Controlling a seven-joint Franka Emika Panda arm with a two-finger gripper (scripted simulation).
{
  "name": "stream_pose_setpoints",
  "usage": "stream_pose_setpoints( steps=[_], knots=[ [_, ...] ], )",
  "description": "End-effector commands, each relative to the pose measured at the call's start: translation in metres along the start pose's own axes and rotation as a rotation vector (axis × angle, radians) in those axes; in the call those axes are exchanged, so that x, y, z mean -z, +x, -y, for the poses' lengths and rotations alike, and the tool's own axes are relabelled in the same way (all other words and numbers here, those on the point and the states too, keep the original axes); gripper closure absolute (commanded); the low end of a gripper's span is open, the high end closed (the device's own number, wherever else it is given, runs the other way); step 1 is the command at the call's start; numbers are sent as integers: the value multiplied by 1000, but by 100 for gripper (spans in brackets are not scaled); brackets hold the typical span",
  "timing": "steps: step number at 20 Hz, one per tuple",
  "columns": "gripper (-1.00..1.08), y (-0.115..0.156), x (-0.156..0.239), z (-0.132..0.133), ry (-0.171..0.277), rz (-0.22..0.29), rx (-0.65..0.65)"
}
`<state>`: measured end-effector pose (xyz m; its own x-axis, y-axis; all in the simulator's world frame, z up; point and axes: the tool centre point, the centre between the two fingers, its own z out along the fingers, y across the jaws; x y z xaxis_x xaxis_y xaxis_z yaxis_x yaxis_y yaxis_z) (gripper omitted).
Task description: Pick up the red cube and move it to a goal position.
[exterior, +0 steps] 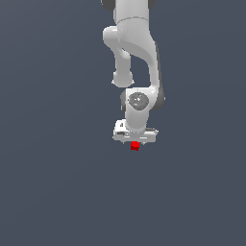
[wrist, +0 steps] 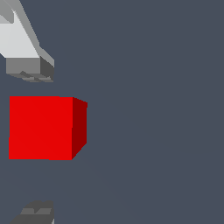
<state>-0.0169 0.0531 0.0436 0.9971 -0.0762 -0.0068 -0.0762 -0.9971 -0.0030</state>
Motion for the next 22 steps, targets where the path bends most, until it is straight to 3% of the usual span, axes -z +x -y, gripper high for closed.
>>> stream_pose_setpoints(
  steps=[1,8,9,22],
  knots=[
    [-92,0,-12,5,-2,-4,-8],
    [-92,1,-24,10,-3,-7,-15],
    [108,1,-24,10,-3,-7,-15],
    [108,2,-21,8,-3,-6,-15]
  ],
)
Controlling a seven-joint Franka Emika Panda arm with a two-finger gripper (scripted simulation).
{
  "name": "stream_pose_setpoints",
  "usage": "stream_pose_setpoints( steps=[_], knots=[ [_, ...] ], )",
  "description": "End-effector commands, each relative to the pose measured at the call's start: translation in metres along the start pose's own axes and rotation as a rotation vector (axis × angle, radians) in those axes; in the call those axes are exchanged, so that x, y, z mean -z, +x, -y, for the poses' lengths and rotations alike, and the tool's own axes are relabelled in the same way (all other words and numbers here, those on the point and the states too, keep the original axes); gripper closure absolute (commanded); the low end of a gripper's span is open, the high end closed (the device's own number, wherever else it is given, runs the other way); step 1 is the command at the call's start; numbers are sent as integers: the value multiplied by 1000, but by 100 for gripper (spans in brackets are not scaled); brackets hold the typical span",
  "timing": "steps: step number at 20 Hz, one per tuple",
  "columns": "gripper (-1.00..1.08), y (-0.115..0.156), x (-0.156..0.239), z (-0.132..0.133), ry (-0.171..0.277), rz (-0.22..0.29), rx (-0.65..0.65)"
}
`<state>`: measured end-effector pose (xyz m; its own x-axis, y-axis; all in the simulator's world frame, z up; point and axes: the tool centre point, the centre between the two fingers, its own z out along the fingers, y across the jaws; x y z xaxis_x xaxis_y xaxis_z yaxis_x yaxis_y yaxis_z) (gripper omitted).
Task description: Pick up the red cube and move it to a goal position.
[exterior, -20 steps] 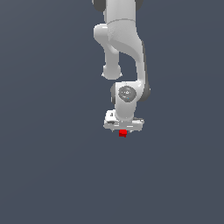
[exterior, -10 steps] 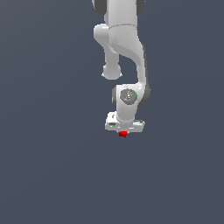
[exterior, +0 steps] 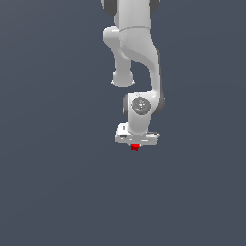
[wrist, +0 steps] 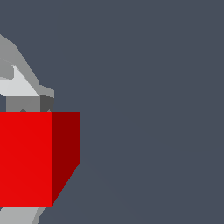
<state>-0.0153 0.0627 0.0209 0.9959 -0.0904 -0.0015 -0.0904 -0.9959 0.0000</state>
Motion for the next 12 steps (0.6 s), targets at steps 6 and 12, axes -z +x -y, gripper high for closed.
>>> stream_pose_setpoints(
  steps=[6,12],
  knots=[
    [108,12,21,-15,0,-1,0],
    [108,33,58,-42,0,-1,0]
  ],
)
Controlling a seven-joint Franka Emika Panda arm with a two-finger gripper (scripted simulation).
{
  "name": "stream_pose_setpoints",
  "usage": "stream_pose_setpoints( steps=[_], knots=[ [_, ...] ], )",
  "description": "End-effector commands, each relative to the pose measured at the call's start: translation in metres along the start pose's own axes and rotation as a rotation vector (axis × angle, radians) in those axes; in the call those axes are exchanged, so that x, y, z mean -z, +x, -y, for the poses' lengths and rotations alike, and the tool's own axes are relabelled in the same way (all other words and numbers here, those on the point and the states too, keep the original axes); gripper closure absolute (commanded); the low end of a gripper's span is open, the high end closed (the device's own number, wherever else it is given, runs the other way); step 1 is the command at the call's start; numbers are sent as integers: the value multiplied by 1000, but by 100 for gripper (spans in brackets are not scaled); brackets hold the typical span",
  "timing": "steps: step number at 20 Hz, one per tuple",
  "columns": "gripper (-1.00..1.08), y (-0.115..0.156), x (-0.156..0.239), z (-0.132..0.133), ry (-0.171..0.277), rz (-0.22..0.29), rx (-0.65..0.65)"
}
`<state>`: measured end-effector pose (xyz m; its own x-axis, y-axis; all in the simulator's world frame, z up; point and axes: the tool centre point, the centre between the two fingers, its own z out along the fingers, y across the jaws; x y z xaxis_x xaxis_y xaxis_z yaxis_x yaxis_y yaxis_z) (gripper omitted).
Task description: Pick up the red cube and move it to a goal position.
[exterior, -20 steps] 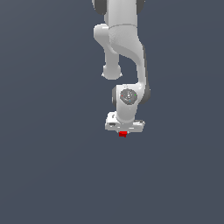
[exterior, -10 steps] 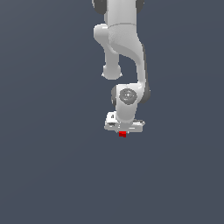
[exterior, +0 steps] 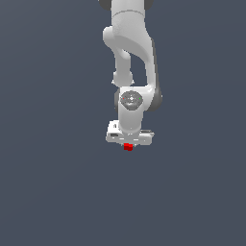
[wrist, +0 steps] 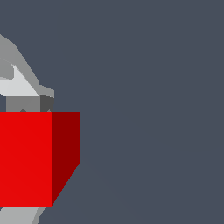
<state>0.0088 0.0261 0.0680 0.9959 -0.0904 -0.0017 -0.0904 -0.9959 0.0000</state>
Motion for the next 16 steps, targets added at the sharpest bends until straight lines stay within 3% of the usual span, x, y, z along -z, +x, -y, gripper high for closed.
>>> stream_pose_setpoints(
  steps=[1,9,16],
  knots=[
    [108,10,18,-13,0,-1,0],
    [108,46,77,-55,0,-1,0],
    [108,65,106,-76,0,-2,-1]
  ],
)
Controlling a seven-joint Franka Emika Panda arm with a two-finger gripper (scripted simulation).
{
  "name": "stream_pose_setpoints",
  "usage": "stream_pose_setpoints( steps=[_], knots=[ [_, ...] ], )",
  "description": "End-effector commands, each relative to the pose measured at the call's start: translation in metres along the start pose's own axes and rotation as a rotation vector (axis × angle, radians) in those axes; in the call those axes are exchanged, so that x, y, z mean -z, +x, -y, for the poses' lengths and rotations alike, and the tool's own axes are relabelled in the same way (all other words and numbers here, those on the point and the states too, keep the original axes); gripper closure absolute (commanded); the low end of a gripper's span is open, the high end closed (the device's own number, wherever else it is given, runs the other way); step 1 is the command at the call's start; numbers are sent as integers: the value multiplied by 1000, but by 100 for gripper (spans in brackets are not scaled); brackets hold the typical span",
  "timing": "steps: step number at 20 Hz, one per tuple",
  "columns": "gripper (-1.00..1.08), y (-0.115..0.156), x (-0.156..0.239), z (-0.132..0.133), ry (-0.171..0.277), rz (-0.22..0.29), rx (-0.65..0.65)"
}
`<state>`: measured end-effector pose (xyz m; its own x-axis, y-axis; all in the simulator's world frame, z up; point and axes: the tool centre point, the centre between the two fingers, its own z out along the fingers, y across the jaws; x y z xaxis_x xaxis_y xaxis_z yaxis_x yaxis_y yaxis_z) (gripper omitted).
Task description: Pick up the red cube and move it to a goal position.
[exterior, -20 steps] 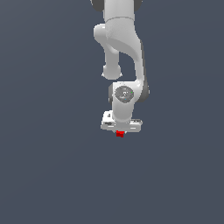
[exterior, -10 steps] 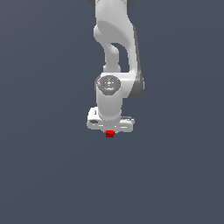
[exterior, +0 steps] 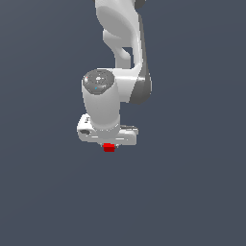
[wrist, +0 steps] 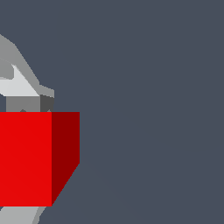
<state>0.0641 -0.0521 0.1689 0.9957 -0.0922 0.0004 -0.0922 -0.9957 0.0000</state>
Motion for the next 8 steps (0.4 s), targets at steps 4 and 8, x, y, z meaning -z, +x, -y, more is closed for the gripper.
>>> stream_pose_setpoints(
  steps=[4,8],
  knots=[
    [108,9,12,-8,0,0,1],
    [108,10,14,-10,0,0,1]
  ],
)
